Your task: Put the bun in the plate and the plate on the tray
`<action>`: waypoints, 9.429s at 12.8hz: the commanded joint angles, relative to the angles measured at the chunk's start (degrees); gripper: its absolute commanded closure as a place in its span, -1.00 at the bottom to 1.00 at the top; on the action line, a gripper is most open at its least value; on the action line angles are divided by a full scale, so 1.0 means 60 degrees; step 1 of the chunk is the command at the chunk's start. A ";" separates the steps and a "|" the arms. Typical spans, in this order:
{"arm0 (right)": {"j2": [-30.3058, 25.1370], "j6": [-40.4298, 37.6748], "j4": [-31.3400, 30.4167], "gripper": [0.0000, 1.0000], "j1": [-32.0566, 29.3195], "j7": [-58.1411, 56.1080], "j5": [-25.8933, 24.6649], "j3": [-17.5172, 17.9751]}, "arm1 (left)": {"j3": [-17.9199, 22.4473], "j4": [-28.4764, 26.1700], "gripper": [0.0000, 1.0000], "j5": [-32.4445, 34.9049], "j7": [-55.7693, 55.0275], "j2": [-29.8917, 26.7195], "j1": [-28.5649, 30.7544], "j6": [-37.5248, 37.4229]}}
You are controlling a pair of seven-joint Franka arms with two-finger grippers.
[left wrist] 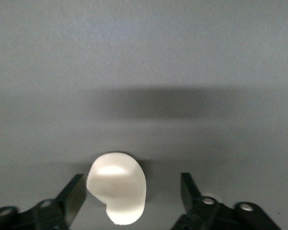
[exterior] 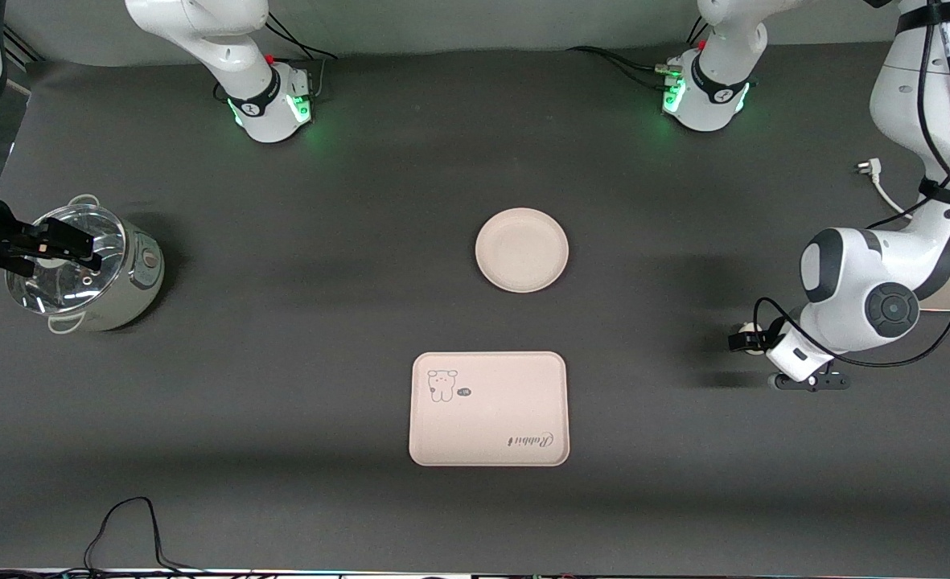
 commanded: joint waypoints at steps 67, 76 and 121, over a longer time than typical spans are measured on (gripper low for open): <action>0.4173 1.1788 -0.5303 -1.00 0.8830 0.0421 1.0204 0.0060 | 0.2807 0.4000 -1.00 -0.0829 0.0735 -0.3668 -0.3082 -0.7665; 0.4423 1.1774 -0.5025 -1.00 0.8844 -0.1125 1.2233 0.0455 | 0.2910 0.4178 -1.00 -0.0652 0.0764 -0.4575 -0.2907 -0.8164; 0.9197 0.5605 0.5580 1.00 0.5461 0.2625 0.5494 -0.1552 | 0.2880 0.3738 -1.00 -0.1003 0.0545 -0.4560 -0.2950 -0.7285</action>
